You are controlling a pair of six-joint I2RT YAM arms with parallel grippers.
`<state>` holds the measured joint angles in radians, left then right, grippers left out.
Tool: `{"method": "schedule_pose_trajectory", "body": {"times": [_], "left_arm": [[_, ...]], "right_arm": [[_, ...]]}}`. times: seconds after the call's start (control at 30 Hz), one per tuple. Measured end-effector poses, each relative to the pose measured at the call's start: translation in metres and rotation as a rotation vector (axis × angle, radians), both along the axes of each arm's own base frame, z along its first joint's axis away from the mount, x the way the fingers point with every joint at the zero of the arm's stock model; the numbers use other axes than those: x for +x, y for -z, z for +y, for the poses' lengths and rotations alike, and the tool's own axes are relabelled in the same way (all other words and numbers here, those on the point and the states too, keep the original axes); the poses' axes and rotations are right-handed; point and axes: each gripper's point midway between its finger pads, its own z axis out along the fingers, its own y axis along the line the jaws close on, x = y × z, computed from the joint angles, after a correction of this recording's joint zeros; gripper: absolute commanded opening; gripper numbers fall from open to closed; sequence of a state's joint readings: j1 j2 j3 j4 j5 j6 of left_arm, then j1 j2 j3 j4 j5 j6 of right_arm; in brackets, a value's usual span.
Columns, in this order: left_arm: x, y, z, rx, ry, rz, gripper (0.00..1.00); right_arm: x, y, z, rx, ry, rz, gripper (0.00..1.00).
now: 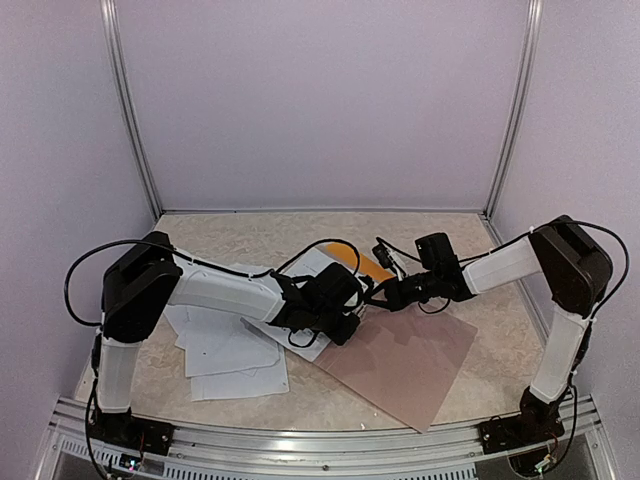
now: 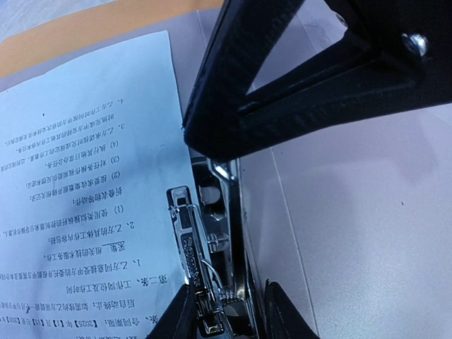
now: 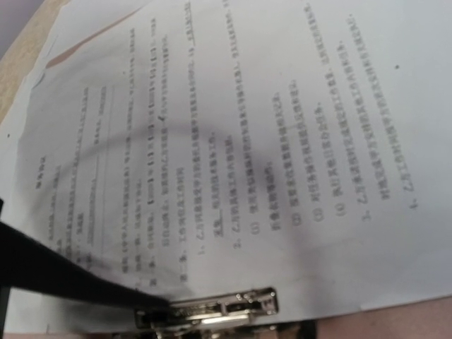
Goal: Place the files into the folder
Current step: Clamp the file and folder together.
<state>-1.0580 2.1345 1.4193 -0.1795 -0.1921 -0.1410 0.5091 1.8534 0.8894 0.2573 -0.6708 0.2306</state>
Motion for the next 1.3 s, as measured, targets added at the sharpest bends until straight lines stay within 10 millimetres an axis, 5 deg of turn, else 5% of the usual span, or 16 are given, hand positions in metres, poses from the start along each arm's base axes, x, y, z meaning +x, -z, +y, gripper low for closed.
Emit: {"method": "schedule_pose_trajectory", "body": {"times": [0.47, 1.3], "left_arm": [[-0.001, -0.001, 0.008, -0.022, -0.016, 0.009, 0.2], [-0.001, 0.001, 0.016, -0.06, -0.014, 0.015, 0.18]], "right_arm": [[-0.001, 0.002, 0.001, 0.003, -0.008, 0.009, 0.0], [0.01, 0.024, 0.007, 0.024, -0.038, 0.07, 0.0]]}}
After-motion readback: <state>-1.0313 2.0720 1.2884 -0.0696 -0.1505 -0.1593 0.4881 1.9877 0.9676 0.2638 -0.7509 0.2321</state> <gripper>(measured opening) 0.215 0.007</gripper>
